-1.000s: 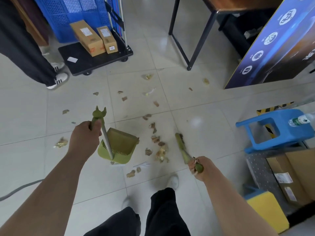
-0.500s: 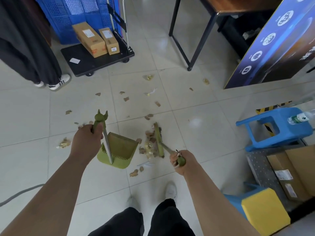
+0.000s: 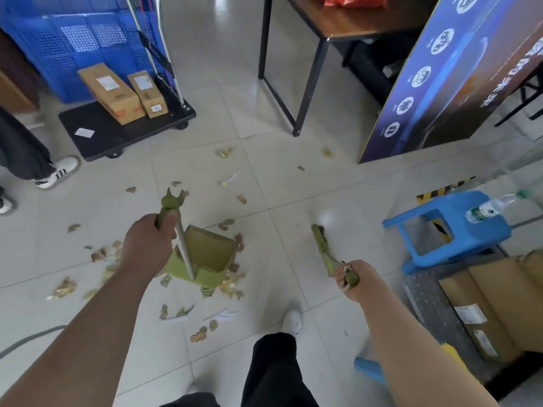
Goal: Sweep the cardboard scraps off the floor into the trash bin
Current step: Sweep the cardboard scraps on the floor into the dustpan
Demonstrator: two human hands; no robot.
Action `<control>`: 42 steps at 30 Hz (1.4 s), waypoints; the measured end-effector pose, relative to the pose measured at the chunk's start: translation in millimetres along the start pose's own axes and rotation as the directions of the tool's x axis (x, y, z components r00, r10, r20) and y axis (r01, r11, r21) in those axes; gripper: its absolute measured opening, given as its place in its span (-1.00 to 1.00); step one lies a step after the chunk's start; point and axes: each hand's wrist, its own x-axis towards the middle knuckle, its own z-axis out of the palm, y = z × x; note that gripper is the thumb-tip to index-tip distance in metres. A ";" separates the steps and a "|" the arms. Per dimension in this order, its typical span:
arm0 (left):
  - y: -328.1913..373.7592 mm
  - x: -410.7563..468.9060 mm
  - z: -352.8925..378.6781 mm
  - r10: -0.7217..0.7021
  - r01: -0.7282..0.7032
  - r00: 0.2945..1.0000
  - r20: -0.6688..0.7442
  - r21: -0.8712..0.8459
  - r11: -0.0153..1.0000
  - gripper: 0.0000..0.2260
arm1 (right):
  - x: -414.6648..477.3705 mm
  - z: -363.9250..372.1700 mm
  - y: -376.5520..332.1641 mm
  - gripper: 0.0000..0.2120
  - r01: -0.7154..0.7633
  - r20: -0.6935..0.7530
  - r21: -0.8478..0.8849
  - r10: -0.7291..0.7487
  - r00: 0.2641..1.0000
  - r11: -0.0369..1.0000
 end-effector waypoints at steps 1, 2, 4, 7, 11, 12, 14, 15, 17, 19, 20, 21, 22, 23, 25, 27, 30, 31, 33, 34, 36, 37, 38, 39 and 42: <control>9.9 4.9 10.6 -0.012 0.012 1.000 -0.009 -0.001 1.000 -0.59 | 9.7 -5.3 -14.2 -0.74 0.003 -0.017 -0.003 -0.003 1.000 1.000; 20.2 9.5 21.4 -0.026 0.026 0.999 -0.020 -0.005 1.000 -0.59 | 19.2 -9.5 -28.4 -0.73 0.001 -0.026 0.000 -0.001 1.000 1.000; 40.5 18.6 42.7 -0.054 0.053 0.998 -0.043 -0.022 0.998 -0.59 | 36.4 -11.6 -52.5 -0.71 -0.011 -0.021 -0.018 0.011 1.000 1.000; 69.9 32.4 74.7 -0.094 0.091 0.993 -0.076 -0.044 0.995 -0.60 | 56.0 1.9 -79.8 -0.64 -0.036 0.017 -0.110 0.038 0.999 0.993; 103.6 45.6 115.7 -0.124 0.115 0.988 -0.092 -0.096 0.989 -0.61 | 68.5 17.0 -116.5 -0.64 -0.061 0.118 -0.229 0.090 0.989 0.971; 110.9 48.7 124.0 -0.122 0.112 0.988 -0.092 -0.102 0.988 -0.61 | 70.1 14.4 -130.2 -0.65 -0.069 0.134 -0.227 0.101 0.986 0.971; 126.4 55.1 137.7 -0.111 0.102 0.990 -0.089 -0.099 0.990 -0.61 | 71.6 3.2 -158.7 -0.69 -0.100 0.158 -0.198 0.133 0.979 0.975; 134.1 58.7 143.8 -0.104 0.095 0.991 -0.086 -0.099 0.990 -0.61 | 72.2 -4.3 -171.6 -0.73 -0.123 0.176 -0.167 0.152 0.972 0.978; 149.5 67.6 155.9 -0.084 0.077 0.994 -0.073 -0.093 0.993 -0.60 | 75.3 -19.1 -193.8 -0.74 -0.151 0.205 -0.078 0.164 0.965 0.985; 164.0 78.2 167.3 -0.062 0.058 0.996 -0.057 -0.077 0.995 -0.60 | 82.1 -30.6 -212.6 -0.70 -0.125 0.206 -0.009 0.125 0.970 0.992; 170.4 84.9 172.9 -0.055 0.051 0.997 -0.049 -0.075 0.996 -0.60 | 85.0 -34.0 -222.0 -0.70 -0.108 0.200 -0.003 0.106 0.974 0.994; 176.3 92.0 178.0 -0.050 0.047 0.998 -0.043 -0.076 0.996 -0.61 | 87.8 -36.6 -232.2 -0.70 -0.095 0.185 -0.011 0.095 0.978 0.995; 181.9 99.7 182.6 -0.047 0.045 0.998 -0.038 -0.074 0.996 -0.61 | 89.9 -38.2 -243.1 -0.71 -0.085 0.167 -0.030 0.089 0.982 0.996; 187.3 107.6 186.8 -0.048 0.045 0.998 -0.034 -0.074 0.996 -0.61 | 92.5 -39.1 -254.7 -0.75 -0.073 0.145 -0.050 0.080 0.986 0.996; 196.7 126.1 195.6 -0.058 0.055 0.998 -0.032 -0.086 0.995 -0.61 | 100.6 -38.4 -278.9 -0.79 -0.049 0.103 -0.071 0.056 0.993 0.996; 206.0 146.9 203.6 -0.071 0.068 0.997 -0.027 -0.097 0.993 -0.61 | 114.2 -33.8 -302.7 -0.70 -0.040 0.045 -0.086 0.044 0.998 0.996; 225.1 182.4 213.9 -0.078 0.077 0.997 -0.006 -0.077 0.994 -0.60 | 134.0 -14.0 -332.8 -0.67 -0.049 0.015 -0.066 0.050 0.999 0.997; 232.1 194.0 216.2 -0.083 0.083 0.996 -0.006 -0.071 0.994 -0.60 | 138.8 -3.8 -341.1 -0.66 -0.056 0.009 -0.074 0.057 0.998 0.996; 247.6 217.3 218.7 -0.092 0.092 0.996 -0.003 -0.070 0.993 -0.60 | 145.3 20.8 -353.5 -0.64 -0.080 0.009 -0.133 0.082 0.997 0.988; 256.2 228.4 218.8 -0.091 0.091 0.996 0.000 -0.067 0.994 -0.60 | 147.4 34.1 -357.7 -0.64 -0.090 0.013 -0.157 0.093 0.996 0.984; 274.2 249.7 218.5 -0.088 0.089 0.996 0.009 -0.059 0.994 -0.60 | 149.5 58.3 -367.2 -0.63 -0.107 0.037 -0.176 0.115 0.993 0.979; 283.1 259.9 218.5 -0.084 0.085 0.996 0.014 -0.057 0.995 -0.60 | 150.2 67.9 -374.3 -0.64 -0.114 0.056 -0.173 0.126 0.990 0.978; 291.8 269.2 218.9 -0.079 0.079 0.997 0.016 -0.056 0.995 -0.60 | 150.7 75.1 -383.0 -0.64 -0.118 0.075 -0.165 0.132 0.988 0.979; 300.4 278.1 219.9 -0.075 0.076 0.997 0.018 -0.058 0.995 -0.60 | 151.3 80.0 -393.2 -0.65 -0.118 0.095 -0.150 0.133 0.987 0.982; 323.6 299.2 225.7 -0.067 0.068 0.997 0.022 -0.057 0.996 -0.61 | 150.8 81.8 -427.6 -0.67 -0.137 0.142 -0.089 0.148 0.979 0.987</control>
